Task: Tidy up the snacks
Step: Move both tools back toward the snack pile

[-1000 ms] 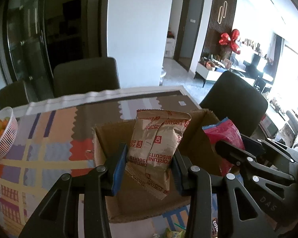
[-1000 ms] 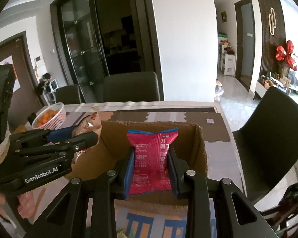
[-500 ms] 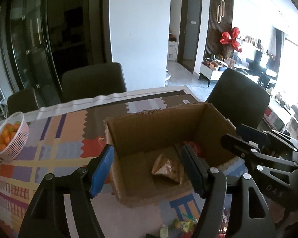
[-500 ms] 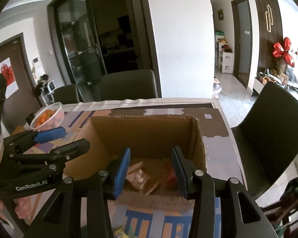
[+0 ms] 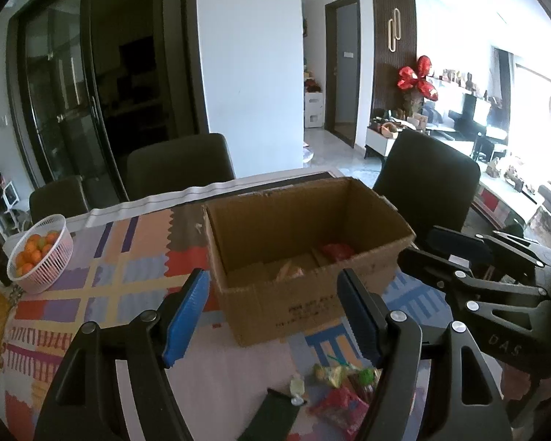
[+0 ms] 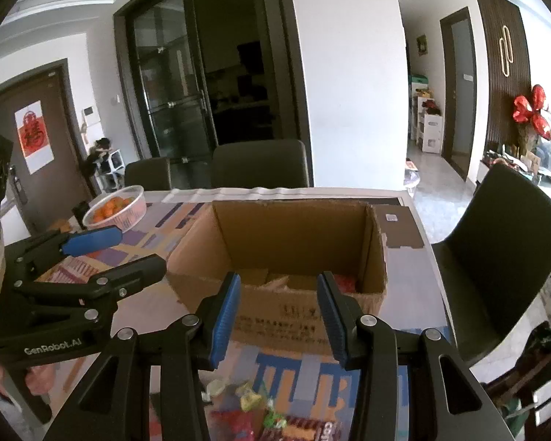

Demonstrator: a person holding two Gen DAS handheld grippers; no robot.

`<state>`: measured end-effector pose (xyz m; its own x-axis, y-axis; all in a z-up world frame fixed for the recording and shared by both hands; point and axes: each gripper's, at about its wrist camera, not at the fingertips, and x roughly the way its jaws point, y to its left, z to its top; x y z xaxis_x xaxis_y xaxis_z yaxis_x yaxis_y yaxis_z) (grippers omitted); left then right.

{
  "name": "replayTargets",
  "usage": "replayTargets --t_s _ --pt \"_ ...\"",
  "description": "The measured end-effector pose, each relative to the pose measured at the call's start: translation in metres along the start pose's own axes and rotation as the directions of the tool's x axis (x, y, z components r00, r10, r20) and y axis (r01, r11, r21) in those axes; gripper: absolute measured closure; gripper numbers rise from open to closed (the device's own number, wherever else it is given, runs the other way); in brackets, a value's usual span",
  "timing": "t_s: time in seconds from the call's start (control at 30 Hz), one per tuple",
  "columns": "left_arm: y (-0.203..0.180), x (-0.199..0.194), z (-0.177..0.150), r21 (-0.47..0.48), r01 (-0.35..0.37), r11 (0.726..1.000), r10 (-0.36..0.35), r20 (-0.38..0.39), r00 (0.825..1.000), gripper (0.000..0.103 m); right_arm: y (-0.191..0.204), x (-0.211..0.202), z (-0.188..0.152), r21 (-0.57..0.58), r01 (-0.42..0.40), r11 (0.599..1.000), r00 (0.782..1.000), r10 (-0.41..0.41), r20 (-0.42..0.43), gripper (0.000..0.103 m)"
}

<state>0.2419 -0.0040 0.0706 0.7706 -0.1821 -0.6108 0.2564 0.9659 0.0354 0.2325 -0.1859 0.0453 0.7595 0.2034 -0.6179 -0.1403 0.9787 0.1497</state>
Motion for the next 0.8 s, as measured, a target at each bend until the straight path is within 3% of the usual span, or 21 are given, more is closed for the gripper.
replayTargets --t_s 0.3,0.8 --pt "-0.010 -0.017 -0.038 0.004 0.012 1.000 -0.011 -0.023 1.000 0.031 0.007 -0.016 -0.030 -0.010 -0.027 1.000 0.999 0.026 -0.036 0.059" --pt "-0.017 0.007 -0.098 0.004 0.046 0.999 -0.045 -0.160 0.986 0.032 0.010 -0.003 -0.089 0.014 -0.038 0.999 0.982 0.040 -0.185 0.059"
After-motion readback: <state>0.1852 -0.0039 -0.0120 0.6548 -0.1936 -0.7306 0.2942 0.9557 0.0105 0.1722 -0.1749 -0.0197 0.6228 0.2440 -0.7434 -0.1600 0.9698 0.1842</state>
